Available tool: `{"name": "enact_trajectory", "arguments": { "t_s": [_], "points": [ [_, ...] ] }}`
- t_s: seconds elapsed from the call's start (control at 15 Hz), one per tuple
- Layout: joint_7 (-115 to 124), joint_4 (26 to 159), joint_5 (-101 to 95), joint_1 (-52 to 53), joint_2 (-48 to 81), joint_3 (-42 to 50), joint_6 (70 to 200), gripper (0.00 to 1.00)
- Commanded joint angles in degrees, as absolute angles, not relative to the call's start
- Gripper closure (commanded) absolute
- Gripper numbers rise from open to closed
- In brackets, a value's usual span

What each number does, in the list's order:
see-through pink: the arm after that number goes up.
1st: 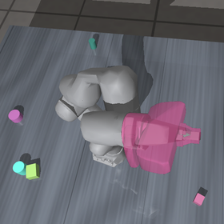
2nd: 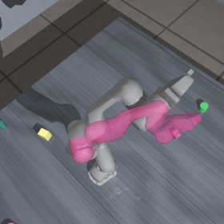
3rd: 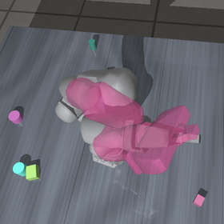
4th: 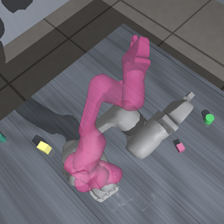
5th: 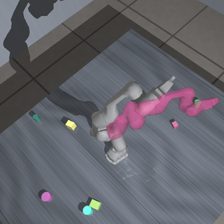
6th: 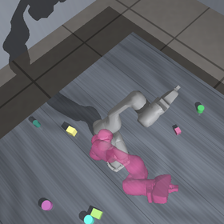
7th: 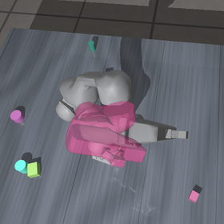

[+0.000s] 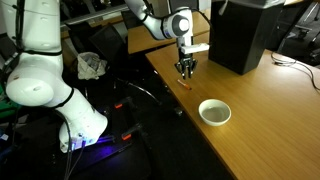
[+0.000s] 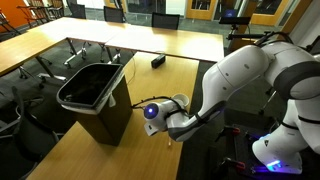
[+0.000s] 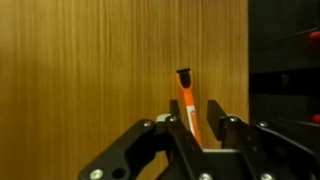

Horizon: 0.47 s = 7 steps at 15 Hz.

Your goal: Take the marker out of the bowl and put it on the table

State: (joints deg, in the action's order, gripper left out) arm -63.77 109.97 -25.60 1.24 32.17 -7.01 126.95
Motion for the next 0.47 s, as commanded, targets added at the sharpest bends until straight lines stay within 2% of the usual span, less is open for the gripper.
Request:
{"name": "enact_trajectory", "arguments": {
  "t_s": [0.0,0.27,0.4],
  "points": [
    [-67.8,109.6,-28.3,1.1,30.1,-6.4,125.5,0.33],
    [-72.7,112.0,-23.6,-1.4,23.3,-7.1,121.1,0.03],
    [-75.6,113.3,-19.5,-2.9,19.8,-7.4,120.7,0.00]
  ]
}}
